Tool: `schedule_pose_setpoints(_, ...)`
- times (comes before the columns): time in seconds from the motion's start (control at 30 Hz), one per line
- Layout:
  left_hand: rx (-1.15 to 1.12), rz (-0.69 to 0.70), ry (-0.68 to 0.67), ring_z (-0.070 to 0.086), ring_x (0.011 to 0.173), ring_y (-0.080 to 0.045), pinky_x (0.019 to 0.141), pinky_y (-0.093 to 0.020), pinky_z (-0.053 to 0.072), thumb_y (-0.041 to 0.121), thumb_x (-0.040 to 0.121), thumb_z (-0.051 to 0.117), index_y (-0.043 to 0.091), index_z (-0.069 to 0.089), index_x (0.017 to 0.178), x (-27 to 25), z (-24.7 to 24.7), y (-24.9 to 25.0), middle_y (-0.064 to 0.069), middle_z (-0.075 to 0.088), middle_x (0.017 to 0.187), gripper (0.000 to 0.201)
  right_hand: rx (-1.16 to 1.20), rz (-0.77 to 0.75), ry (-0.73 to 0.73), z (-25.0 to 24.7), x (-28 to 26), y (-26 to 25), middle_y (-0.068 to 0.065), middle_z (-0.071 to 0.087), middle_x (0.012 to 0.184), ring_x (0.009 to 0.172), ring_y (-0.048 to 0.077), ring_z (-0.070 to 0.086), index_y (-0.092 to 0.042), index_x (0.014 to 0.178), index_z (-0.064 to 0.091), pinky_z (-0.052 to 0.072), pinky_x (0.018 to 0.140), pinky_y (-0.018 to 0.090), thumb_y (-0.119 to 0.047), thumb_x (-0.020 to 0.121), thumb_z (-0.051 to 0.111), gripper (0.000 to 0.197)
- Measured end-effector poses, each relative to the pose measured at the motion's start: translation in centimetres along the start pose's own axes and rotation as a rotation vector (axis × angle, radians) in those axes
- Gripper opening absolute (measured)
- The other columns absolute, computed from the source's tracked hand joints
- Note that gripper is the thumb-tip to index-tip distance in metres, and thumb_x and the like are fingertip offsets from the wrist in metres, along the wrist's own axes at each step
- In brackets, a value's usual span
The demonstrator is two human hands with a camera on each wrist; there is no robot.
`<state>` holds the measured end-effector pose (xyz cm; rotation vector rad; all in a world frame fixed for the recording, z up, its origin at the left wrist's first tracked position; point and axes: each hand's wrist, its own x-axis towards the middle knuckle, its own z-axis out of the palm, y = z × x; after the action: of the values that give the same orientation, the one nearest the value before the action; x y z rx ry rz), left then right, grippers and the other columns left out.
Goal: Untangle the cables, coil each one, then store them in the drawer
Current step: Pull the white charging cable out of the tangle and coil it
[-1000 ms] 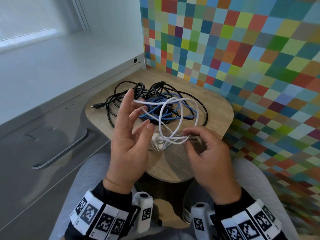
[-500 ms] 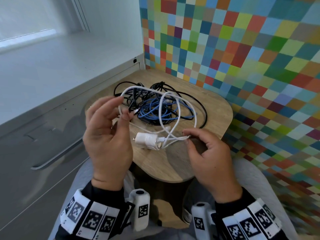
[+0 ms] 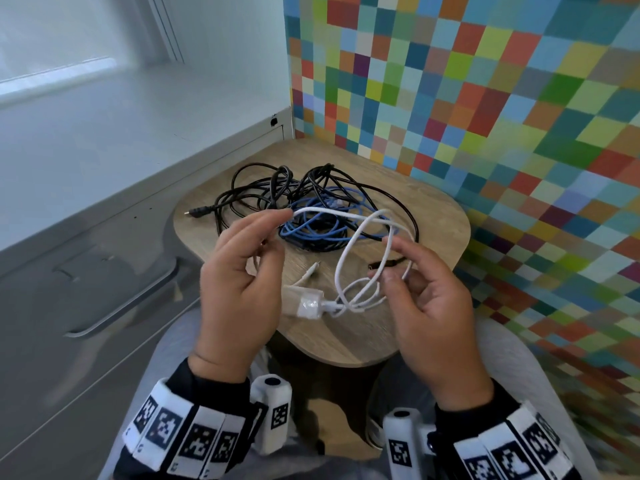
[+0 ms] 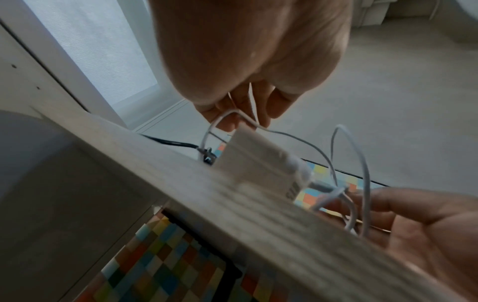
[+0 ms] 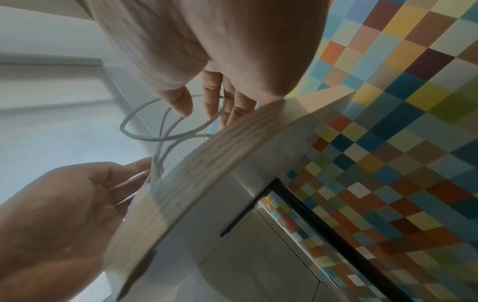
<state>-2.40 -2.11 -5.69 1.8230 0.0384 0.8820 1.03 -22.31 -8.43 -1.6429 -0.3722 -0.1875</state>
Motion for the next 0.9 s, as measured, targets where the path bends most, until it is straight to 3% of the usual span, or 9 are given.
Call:
schedule_pose_setpoints(0.13, 0.007, -0.066, -0.102, 0.049, 0.136, -0.02, 0.112, -0.029, 0.043, 0.018, 0.099, 0.054, 0.013, 0.068, 0.131, -0.3, 0.1, 0.4, 0.003, 0.049, 0.151, 0.036, -0.007, -0.01, 0.039, 0.1, 0.0, -0.5, 0.006, 0.073, 0.11, 0.095, 0.023, 0.073, -0.026, 0.126, 0.067, 0.059, 0.084, 0.036, -0.026, 0.094, 0.067, 0.031)
schedule_pose_setpoints(0.3, 0.081, 0.062, -0.261, 0.037, 0.148, -0.021, 0.12, -0.044, 0.036, 0.062, 0.096, 0.052, 0.013, 0.056, 0.144, -0.6, -0.2, 1.2, -0.003, 0.039, 0.16, 0.069, -0.081, -0.068, 0.062, 0.1, -0.1, -0.8, -0.006, 0.071, 0.094, 0.088, 0.021, 0.07, -0.028, 0.106, 0.07, 0.061, 0.078, 0.044, -0.025, 0.091, 0.079, 0.018)
schedule_pose_setpoints(0.4, 0.18, 0.156, -0.249, 0.04, 0.147, -0.02, 0.116, -0.04, 0.039, 0.045, 0.091, 0.07, 0.015, 0.068, 0.131, -0.8, 0.5, 1.5, -0.005, 0.043, 0.157, 0.05, -0.149, -0.12, 0.038, 0.1, -0.1, -1.3, -0.008, 0.069, 0.086, 0.084, 0.019, 0.068, -0.025, 0.096, 0.071, 0.059, 0.075, 0.037, -0.022, 0.086, 0.082, 0.016)
schedule_pose_setpoints(0.5, 0.145, 0.172, -0.125, 0.056, 0.129, -0.014, 0.105, -0.029, 0.048, 0.018, 0.097, 0.07, 0.008, 0.079, 0.105, -0.9, 1.2, 1.5, -0.009, 0.059, 0.138, 0.015, -0.15, -0.126, 0.049, 0.0, -0.3, -1.6, -0.005, 0.067, 0.078, 0.078, 0.02, 0.067, -0.017, 0.083, 0.067, 0.057, 0.071, 0.039, -0.025, 0.089, 0.078, 0.014)
schedule_pose_setpoints(0.6, 0.121, 0.044, -0.004, 0.066, 0.104, -0.01, 0.085, -0.017, 0.048, 0.024, 0.102, 0.058, 0.013, 0.074, 0.083, -0.5, 0.9, 1.5, 0.0, 0.07, 0.11, 0.027, -0.133, -0.097, 0.089, -0.2, -0.2, -1.5, 0.002, 0.067, 0.074, 0.074, 0.026, 0.065, -0.016, 0.077, 0.063, 0.055, 0.07, 0.048, -0.024, 0.097, 0.071, 0.023)
schedule_pose_setpoints(0.7, 0.11, -0.11, 0.007, 0.066, 0.083, -0.013, 0.07, -0.026, 0.05, 0.031, 0.106, 0.053, 0.015, 0.071, 0.078, -0.2, 0.4, 0.5, 0.002, 0.07, 0.087, 0.037, -0.136, -0.047, 0.15, -0.4, 0.2, -1.2, -0.001, 0.07, 0.075, 0.076, 0.02, 0.068, -0.019, 0.078, 0.064, 0.058, 0.072, 0.043, -0.021, 0.094, 0.075, 0.019)
schedule_pose_setpoints(0.77, 0.118, -0.183, -0.007, 0.061, 0.07, -0.012, 0.064, -0.03, 0.049, 0.033, 0.105, 0.052, 0.016, 0.072, 0.08, -0.2, 0.2, 0.2, -0.001, 0.067, 0.075, 0.036, -0.152, -0.011, 0.135, -0.4, 0.4, -0.8, -0.005, 0.071, 0.082, 0.081, 0.017, 0.069, -0.025, 0.084, 0.064, 0.059, 0.075, 0.04, -0.02, 0.091, 0.079, 0.017)
schedule_pose_setpoints(0.8, 0.121, -0.202, -0.017, 0.058, 0.065, -0.01, 0.06, -0.026, 0.047, 0.032, 0.106, 0.052, 0.016, 0.07, 0.079, -0.2, 0.3, 0.2, -0.001, 0.065, 0.071, 0.036, -0.171, 0.001, 0.113, -0.3, 0.4, -0.6, -0.008, 0.07, 0.089, 0.087, 0.015, 0.069, -0.028, 0.089, 0.063, 0.059, 0.079, 0.04, -0.02, 0.089, 0.08, 0.019)
schedule_pose_setpoints(0.9, 0.12, -0.169, -0.058, 0.054, 0.061, -0.011, 0.056, -0.019, 0.042, 0.028, 0.107, 0.051, 0.013, 0.065, 0.077, -0.4, 0.7, 0.7, -0.005, 0.059, 0.066, 0.037, -0.26, -0.068, 0.095, -0.3, 0.4, -0.3, -0.008, 0.059, 0.129, 0.121, 0.01, 0.06, -0.029, 0.119, 0.053, 0.051, 0.105, 0.03, -0.014, 0.081, 0.085, 0.052)
